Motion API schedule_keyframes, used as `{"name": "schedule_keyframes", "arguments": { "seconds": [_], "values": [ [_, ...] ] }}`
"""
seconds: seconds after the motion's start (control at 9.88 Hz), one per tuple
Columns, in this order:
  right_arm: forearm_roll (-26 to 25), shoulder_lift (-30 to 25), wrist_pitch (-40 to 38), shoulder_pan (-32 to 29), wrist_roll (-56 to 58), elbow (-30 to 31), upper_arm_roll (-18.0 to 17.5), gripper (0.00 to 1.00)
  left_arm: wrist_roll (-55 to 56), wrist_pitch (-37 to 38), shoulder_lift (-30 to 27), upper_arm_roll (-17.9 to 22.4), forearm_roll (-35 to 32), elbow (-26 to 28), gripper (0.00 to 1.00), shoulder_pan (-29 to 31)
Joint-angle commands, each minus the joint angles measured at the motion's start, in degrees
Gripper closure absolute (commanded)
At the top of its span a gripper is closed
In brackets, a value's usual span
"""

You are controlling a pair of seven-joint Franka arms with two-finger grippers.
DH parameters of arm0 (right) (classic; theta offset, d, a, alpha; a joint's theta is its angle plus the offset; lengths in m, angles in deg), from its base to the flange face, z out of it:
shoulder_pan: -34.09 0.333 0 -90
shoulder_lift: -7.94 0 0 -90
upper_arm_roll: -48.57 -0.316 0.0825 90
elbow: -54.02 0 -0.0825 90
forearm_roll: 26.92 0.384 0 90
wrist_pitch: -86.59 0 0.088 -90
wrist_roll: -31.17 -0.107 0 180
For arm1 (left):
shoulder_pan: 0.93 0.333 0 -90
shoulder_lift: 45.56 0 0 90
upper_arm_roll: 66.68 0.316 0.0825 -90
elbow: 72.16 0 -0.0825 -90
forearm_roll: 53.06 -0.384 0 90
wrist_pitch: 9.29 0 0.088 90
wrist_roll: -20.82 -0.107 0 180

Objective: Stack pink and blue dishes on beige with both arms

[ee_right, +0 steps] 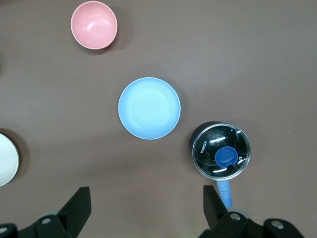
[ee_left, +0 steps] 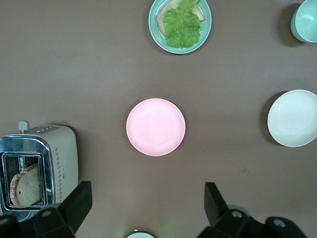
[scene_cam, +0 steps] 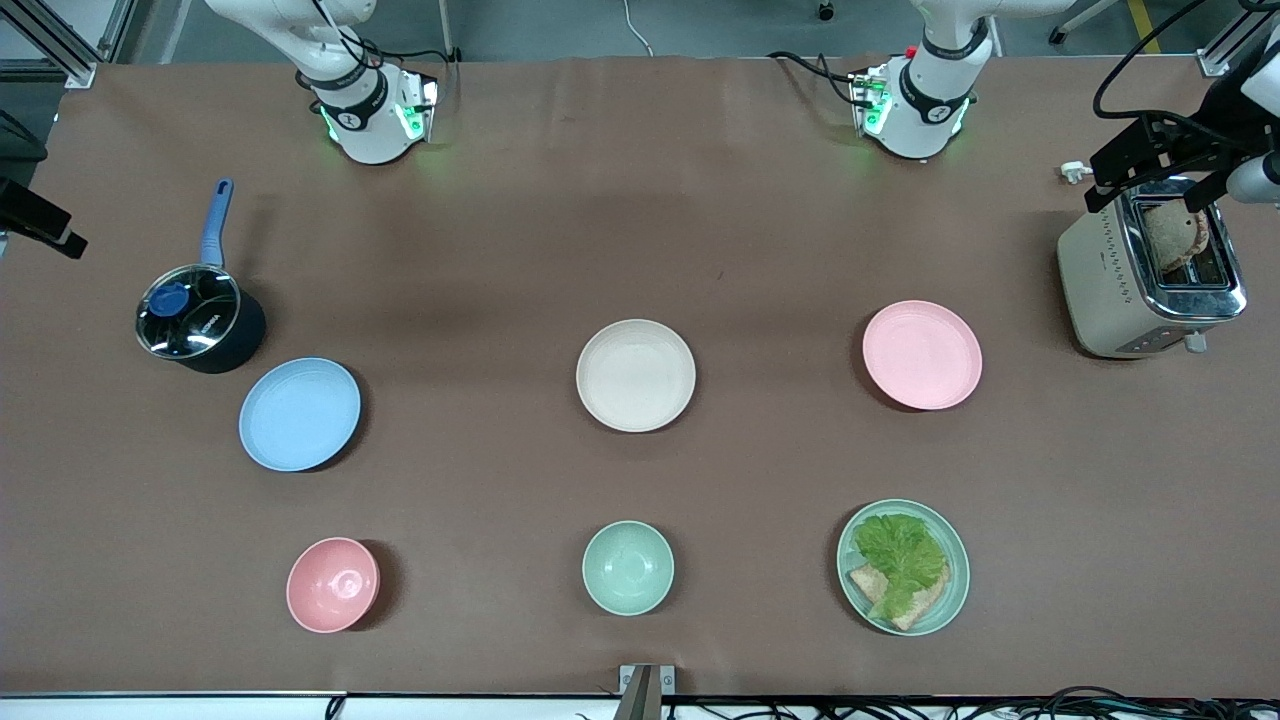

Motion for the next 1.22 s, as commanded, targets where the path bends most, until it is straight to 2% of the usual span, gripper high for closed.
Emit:
{"name": "schedule_keyframes", "arguments": {
  "seconds": [0.0, 0.2, 0.41, 0.51, 0.61, 0.81, 1.11],
  "values": [
    [0.8, 0.2, -0.7, -0.2, 0.0, -0.5, 0.0, 0.00, -0.5, -0.4, -0.9, 0.6, -0.3, 2.8, 0.00, -0.5],
    [0.8, 0.2, -0.7, -0.3, 0.0, -0.5, 0.0, 0.00, 0.0, -0.4, -0.3, 1.0, 0.0, 2.5, 0.00, -0.5],
    [0.7, 1.4, 0.3, -0.6, 2.0, -0.8, 0.0, 0.00, -0.2, -1.3, 0.3, 4.1, 0.8, 3.2, 0.01, -0.6],
    [0.9, 2.6, 1.1, -1.2, 10.3, -0.7, 0.8, 0.00, -0.6, -4.2, 0.4, 5.9, 1.4, 6.3, 0.01, -0.6],
    [1.4, 4.9, 1.3, -1.8, 17.2, -0.5, 3.7, 0.00, -2.0, -8.7, 0.0, 7.2, 2.3, 10.9, 0.02, -0.6],
    [9.3, 10.9, 4.9, -1.8, 25.0, 1.2, 10.1, 0.00, -5.4, -19.5, 0.2, 9.3, 2.5, 21.6, 0.02, -0.5],
    [15.6, 19.9, 16.3, -2.7, 37.2, 9.2, 12.0, 0.00, -18.7, -36.0, 1.6, 13.2, 12.9, 38.4, 0.00, 0.0]
  ]
}}
